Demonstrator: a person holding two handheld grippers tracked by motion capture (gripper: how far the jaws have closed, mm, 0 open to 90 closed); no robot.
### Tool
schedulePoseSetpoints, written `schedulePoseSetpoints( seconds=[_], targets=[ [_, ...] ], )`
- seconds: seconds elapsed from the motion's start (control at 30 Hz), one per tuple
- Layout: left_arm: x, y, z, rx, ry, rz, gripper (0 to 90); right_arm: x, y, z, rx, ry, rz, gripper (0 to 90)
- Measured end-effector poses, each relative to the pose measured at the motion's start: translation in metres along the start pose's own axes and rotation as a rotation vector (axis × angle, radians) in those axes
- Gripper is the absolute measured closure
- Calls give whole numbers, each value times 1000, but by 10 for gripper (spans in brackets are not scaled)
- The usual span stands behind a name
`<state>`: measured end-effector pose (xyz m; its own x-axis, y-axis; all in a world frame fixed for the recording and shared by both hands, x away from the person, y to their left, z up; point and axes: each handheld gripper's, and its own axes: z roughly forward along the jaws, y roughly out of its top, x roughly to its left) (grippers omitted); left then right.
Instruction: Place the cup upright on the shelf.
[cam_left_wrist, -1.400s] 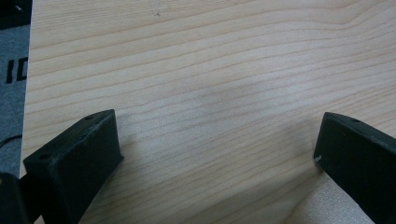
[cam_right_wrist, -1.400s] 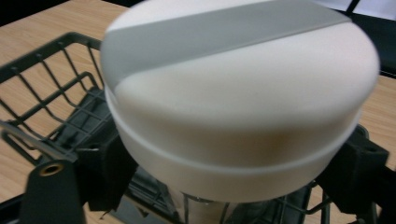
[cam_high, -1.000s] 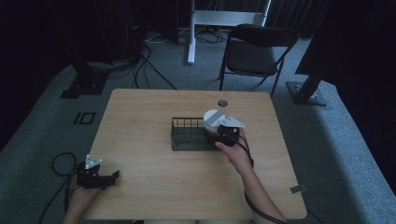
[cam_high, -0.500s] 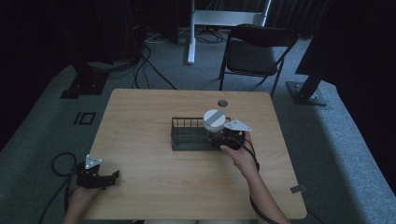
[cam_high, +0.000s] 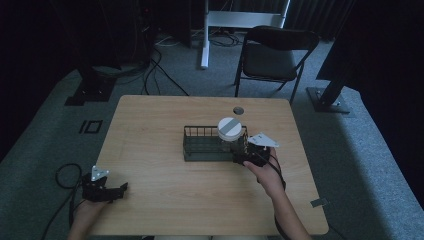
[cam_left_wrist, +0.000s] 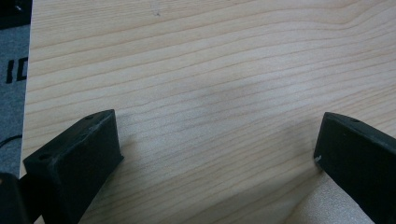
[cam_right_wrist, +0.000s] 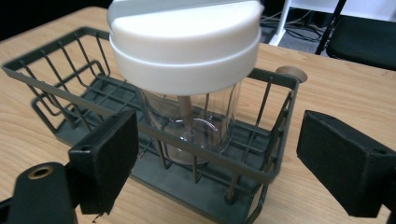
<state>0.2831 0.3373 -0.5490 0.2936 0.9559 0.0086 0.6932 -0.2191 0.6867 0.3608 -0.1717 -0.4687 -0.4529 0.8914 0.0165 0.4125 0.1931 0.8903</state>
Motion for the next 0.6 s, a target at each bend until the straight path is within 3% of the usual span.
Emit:
schedulePoseSetpoints(
  seconds=[0.6],
  targets=[
    [0,0,0,0,0,0,5,-24,-32,-17,21,-42,34,131]
  ],
)
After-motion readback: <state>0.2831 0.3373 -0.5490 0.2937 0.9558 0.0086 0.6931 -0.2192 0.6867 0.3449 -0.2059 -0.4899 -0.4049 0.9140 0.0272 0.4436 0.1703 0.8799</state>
